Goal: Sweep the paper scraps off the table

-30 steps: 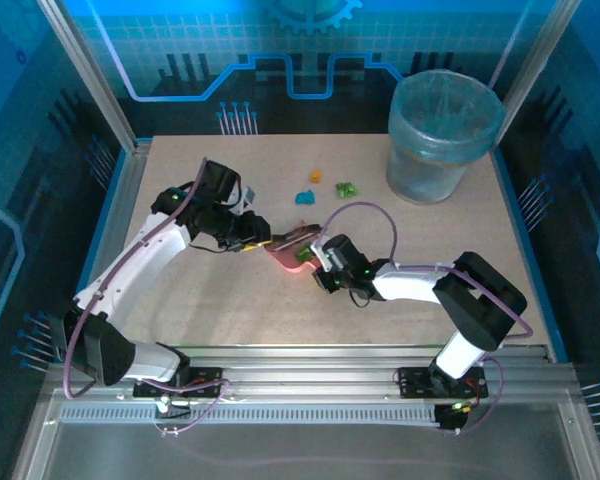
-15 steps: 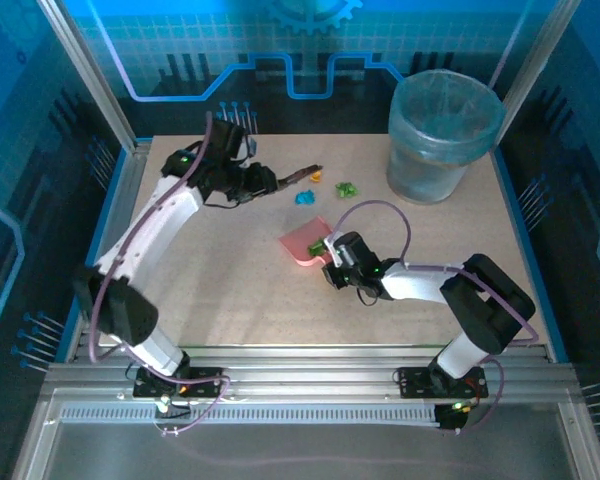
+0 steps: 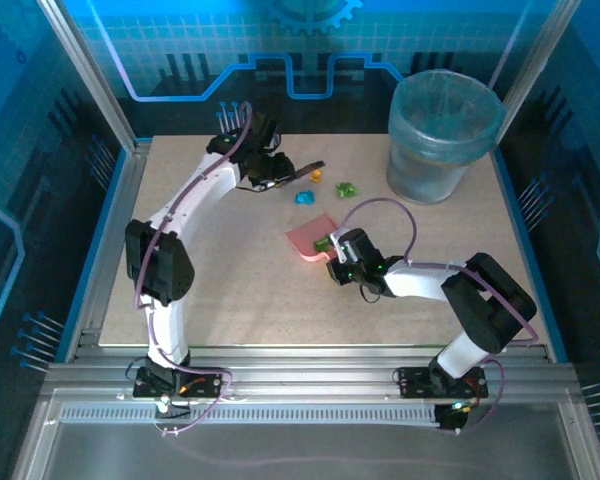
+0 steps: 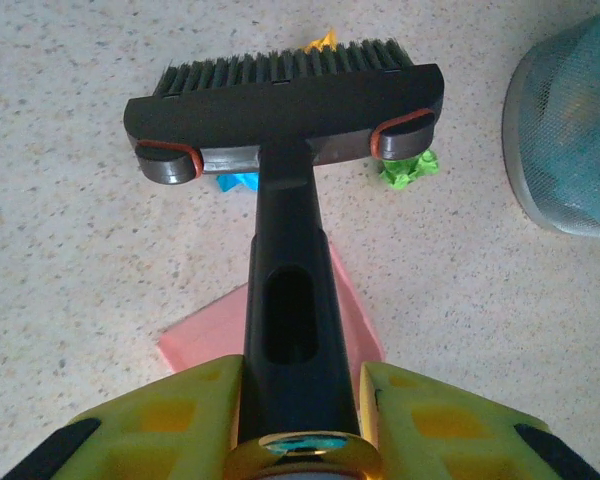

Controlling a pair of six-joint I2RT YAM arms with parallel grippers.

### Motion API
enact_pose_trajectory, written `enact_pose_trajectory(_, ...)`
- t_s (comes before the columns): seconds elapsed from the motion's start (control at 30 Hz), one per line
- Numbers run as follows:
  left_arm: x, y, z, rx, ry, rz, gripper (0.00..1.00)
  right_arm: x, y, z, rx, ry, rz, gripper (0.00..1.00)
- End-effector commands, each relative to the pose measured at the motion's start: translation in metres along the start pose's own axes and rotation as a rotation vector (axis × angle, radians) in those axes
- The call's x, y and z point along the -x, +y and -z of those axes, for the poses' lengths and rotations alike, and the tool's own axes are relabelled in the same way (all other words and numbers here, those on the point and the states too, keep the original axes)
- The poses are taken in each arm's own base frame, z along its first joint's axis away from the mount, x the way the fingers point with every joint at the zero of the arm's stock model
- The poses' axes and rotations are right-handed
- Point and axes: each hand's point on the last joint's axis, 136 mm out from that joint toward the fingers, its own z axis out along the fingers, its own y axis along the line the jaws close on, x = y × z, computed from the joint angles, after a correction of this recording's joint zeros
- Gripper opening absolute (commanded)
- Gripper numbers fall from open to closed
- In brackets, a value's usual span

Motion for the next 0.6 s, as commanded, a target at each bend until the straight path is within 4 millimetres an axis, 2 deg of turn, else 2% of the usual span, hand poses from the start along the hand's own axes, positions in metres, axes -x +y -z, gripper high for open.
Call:
enact_pose_trajectory(0.0,0.001,-0.002,-0.009,0.023,-0.001,-0.032,0.00,-0.014,-0.006,-0.001,-0.008,0.062,-0.034,0.00)
enact_pose_trajectory(0.2,-0.015,-0.004,-0.006,0.025,0.018,-0.068,0.00,-0.013,-0.006,-0.001,-0.004,0.061,-0.035,0.00)
enact_pose_trajectory(0.57,-0.042,-0.007,0.017,-0.028,0.048,-0.070,0.00,-0.014,-0.009,-0.001,-0.016,0.062,-0.038,0.00)
